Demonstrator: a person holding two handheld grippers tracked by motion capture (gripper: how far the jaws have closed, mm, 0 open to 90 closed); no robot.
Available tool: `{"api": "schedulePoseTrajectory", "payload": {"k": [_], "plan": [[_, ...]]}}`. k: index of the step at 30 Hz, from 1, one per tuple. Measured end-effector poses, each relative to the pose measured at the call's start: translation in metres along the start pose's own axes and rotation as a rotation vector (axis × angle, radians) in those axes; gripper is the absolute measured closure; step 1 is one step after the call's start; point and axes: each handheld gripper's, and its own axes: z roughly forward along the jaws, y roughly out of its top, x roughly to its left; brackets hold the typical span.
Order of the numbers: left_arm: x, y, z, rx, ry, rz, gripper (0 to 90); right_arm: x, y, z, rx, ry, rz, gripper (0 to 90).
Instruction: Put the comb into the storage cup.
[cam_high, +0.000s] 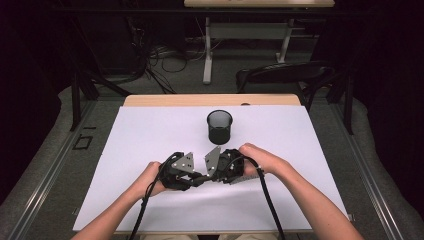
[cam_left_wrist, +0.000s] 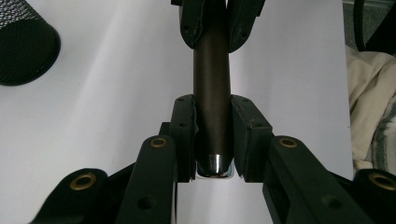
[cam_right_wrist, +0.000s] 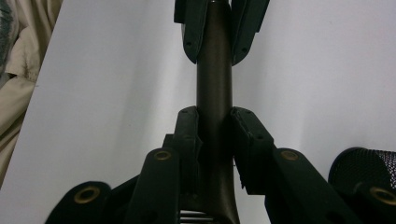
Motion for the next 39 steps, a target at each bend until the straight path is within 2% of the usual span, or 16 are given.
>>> {"api": "schedulePoseTrajectory", "payload": {"k": [7, 11, 14, 15, 16, 18, 22, 29, 37, 39], "plan": [[-0.004, -0.004, -0.001, -0.038, 0.026, -0.012, 72.8, -0.002, -0.001, 0.000, -0.012, 0.005, 0.020, 70.1], [-0.005, -0.005, -0.002, -0.055, 0.025, -0.011, 72.8, -0.005, -0.001, -0.001, -0.014, -0.010, 0.066, 47.2], [-0.005, -0.007, -0.002, -0.064, 0.032, -0.021, 72.8, -0.007, -0.001, -0.004, -0.049, -0.008, 0.123, 33.2], [-0.005, -0.007, -0.002, -0.066, 0.038, -0.022, 72.8, -0.008, -0.002, -0.007, -0.070, -0.011, 0.147, 24.7], [-0.005, -0.008, -0.003, -0.074, 0.043, -0.034, 72.7, -0.008, -0.002, -0.009, -0.081, -0.009, 0.157, 19.9], [-0.005, -0.010, -0.004, -0.081, 0.057, -0.044, 72.7, -0.008, -0.003, -0.015, -0.114, -0.007, 0.186, 15.1], [-0.004, -0.015, -0.003, -0.086, 0.072, -0.069, 72.7, -0.006, -0.008, -0.024, -0.165, 0.012, 0.216, 11.1], [-0.001, -0.023, -0.004, -0.100, 0.101, -0.112, 72.7, 0.002, -0.015, -0.036, -0.197, -0.007, 0.255, 5.7], [0.002, -0.028, -0.005, -0.119, 0.136, -0.146, 72.7, 0.014, -0.029, -0.044, -0.245, -0.035, 0.314, 3.6], [0.002, -0.029, -0.005, -0.136, 0.142, -0.160, 72.7, 0.016, -0.033, -0.046, -0.255, -0.042, 0.324, 3.1]]}}
